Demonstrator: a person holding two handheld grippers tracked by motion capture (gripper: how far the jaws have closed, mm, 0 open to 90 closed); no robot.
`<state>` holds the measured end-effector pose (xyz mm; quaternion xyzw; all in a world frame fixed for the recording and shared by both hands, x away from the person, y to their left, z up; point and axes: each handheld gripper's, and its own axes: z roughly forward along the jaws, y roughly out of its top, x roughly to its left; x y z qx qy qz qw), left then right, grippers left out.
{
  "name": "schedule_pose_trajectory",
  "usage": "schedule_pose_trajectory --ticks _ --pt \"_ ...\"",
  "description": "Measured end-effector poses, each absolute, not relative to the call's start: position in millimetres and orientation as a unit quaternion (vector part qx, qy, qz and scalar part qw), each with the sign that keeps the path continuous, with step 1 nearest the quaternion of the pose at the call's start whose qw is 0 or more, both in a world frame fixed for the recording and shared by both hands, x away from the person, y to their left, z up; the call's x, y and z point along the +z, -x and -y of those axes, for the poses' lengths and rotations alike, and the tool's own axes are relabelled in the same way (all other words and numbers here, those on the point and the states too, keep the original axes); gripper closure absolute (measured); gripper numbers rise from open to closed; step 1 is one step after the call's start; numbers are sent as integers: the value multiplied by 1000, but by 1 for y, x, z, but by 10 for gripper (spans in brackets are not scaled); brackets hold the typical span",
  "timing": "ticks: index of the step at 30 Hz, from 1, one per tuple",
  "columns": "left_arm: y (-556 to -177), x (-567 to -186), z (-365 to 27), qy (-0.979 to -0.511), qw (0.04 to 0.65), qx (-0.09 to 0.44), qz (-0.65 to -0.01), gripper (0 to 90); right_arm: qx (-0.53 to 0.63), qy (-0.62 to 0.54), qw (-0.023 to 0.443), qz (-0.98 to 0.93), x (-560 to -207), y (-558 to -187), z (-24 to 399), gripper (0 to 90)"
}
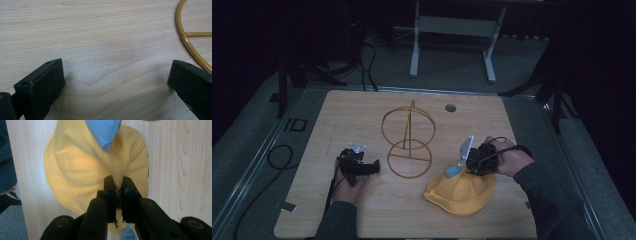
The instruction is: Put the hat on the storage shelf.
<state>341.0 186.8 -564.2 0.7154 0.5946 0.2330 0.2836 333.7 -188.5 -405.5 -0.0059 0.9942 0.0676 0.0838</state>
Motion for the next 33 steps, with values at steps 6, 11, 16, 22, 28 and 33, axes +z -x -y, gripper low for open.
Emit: schedule_pose_trajectory --ticks 6,11,16,22,28,33 --pt "-341 -564 -187 -715 284 233 -595 9 71 -8 88 -994 -396 -336 196 841" --pt "-341 -564 -187 -716 283 233 -594 9 76 -17 94 -993 -388 -339 201 841" --pt "-341 -564 -187 -715 283 233 -594 9 77 -24 96 -992 -381 -342 205 841" --pt "-341 -564 -187 -716 283 233 -594 9 77 -28 98 -992 -374 -344 209 841" --pt "-341 -564 -187 -717 282 232 -594 9 83 -31 106 -990 -364 -346 213 841" --pt "-341 -564 -187 -717 282 232 -594 9 88 -37 115 -989 -353 -346 216 841"
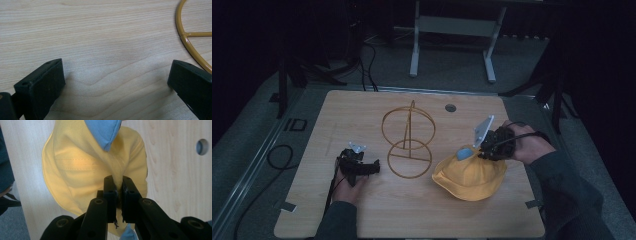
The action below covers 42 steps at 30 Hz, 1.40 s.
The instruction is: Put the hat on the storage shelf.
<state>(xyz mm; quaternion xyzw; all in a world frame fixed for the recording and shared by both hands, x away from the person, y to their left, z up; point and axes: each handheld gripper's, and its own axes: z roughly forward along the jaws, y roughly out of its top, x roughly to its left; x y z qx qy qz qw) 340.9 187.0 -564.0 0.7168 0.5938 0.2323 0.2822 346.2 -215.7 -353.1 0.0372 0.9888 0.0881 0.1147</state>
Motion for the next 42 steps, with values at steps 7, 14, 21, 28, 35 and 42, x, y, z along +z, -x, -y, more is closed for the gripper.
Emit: schedule_pose_trajectory --ticks 7,14,21,28,35,42 --pt "-341 -564 -187 -717 282 232 -594 9 104 -45 126 -986 -338 -348 221 842" --pt "-341 -564 -187 -717 282 232 -594 9 112 -51 133 -983 -327 -350 225 842" --pt "-341 -564 -187 -717 282 232 -594 9 120 -55 142 -981 -315 -353 229 842" --pt "-341 -564 -187 -715 283 232 -595 9 128 -68 152 -978 -303 -357 231 842" --pt "-341 -564 -187 -716 283 233 -595 9 142 -75 157 -975 -292 -362 232 842" --pt "-341 -564 -187 -716 283 233 -594 9 164 -83 161 -970 -281 -367 234 842"
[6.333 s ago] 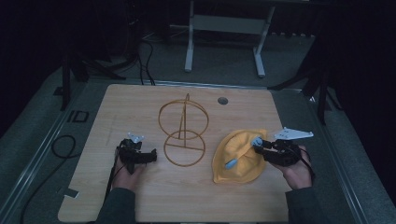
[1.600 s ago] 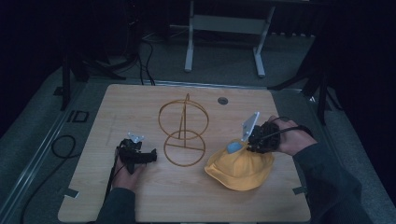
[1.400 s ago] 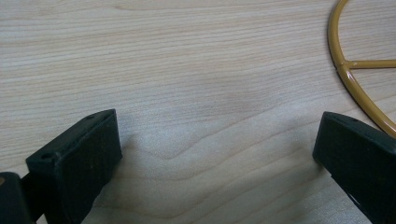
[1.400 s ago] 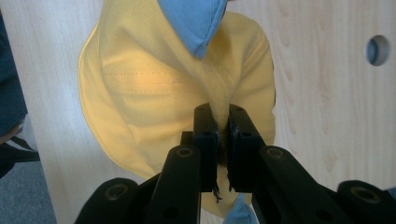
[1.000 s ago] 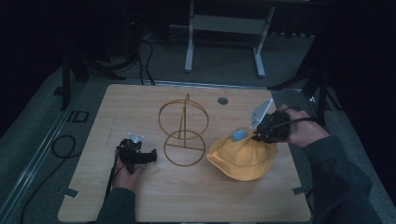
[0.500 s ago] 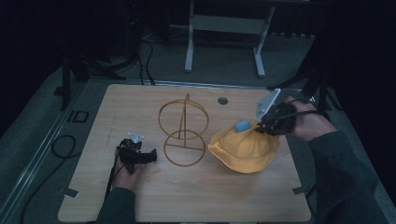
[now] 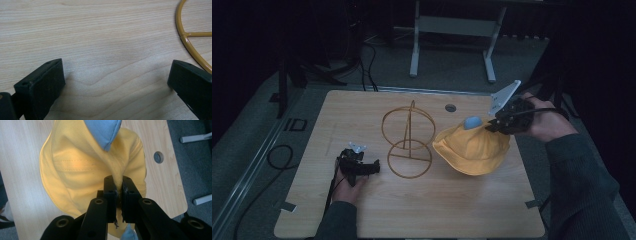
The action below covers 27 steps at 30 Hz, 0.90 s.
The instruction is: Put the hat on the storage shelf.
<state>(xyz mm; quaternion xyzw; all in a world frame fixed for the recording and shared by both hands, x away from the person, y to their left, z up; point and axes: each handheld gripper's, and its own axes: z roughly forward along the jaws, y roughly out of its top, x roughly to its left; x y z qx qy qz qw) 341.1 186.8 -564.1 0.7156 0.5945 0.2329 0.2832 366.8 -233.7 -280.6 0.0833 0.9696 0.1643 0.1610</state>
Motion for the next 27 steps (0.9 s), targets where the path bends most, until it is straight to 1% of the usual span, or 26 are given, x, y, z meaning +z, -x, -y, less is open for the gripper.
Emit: schedule_pose_trajectory --ticks 19,27 --pt "-341 -564 -187 -716 283 233 -594 9 189 -89 180 -961 -258 -373 231 842" --pt "-341 -564 -187 -716 283 233 -594 9 212 -88 203 -952 -245 -373 227 847"
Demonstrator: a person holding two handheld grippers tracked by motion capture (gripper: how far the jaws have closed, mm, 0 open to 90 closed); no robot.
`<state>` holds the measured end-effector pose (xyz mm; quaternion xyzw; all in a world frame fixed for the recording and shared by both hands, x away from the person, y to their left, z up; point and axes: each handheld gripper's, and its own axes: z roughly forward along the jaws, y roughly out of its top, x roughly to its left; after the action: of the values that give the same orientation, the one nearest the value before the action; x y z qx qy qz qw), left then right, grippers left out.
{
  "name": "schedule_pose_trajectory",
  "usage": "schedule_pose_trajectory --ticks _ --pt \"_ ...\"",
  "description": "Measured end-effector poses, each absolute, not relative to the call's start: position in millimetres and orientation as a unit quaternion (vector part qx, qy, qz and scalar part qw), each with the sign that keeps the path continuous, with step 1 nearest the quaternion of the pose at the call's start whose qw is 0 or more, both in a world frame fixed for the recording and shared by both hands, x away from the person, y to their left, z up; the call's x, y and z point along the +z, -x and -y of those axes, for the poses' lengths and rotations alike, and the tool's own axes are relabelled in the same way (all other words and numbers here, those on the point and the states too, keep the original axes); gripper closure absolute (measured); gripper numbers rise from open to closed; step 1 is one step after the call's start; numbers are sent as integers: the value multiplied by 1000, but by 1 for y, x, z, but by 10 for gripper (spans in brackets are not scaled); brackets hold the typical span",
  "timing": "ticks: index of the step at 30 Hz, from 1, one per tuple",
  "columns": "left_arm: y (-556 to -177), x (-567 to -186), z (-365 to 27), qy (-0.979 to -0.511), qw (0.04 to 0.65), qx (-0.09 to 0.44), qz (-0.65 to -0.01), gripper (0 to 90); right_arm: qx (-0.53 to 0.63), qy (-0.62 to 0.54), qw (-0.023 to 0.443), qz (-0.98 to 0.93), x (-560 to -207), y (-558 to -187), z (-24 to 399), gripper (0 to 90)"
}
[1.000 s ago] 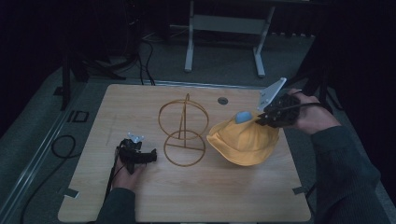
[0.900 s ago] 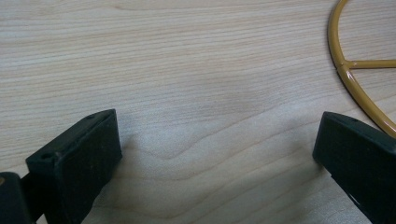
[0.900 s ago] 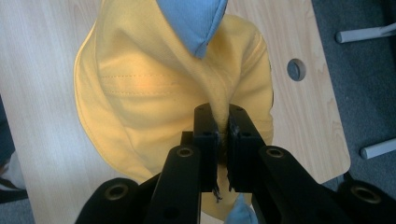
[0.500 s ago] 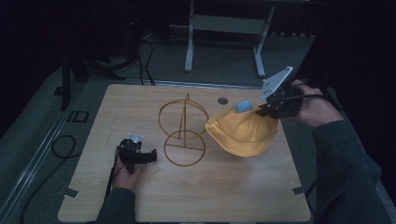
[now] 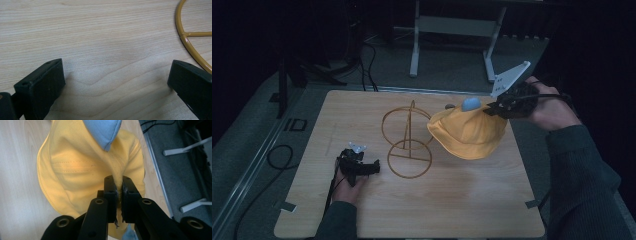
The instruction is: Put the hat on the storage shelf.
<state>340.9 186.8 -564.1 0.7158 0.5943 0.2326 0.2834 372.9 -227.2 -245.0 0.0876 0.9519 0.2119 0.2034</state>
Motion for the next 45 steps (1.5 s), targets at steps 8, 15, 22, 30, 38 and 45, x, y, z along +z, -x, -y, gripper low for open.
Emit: schedule_pose_trajectory --ticks 8,15,22,30,38,45 --pt "-341 -564 -187 -716 283 233 -594 9 226 -89 214 -946 -239 -374 224 847" --pt "-341 -564 -187 -716 283 233 -594 9 237 -91 215 -943 -237 -376 223 848" --pt "-341 -564 -187 -716 283 233 -594 9 243 -93 219 -940 -233 -377 221 847" --pt "-341 -564 -187 -716 283 232 -594 9 259 -88 225 -935 -226 -377 214 847" --pt "-341 -564 -187 -716 283 232 -594 9 264 -84 230 -933 -222 -377 208 847" --pt "-341 -564 -187 -716 283 232 -594 9 269 -79 231 -932 -220 -377 201 848"
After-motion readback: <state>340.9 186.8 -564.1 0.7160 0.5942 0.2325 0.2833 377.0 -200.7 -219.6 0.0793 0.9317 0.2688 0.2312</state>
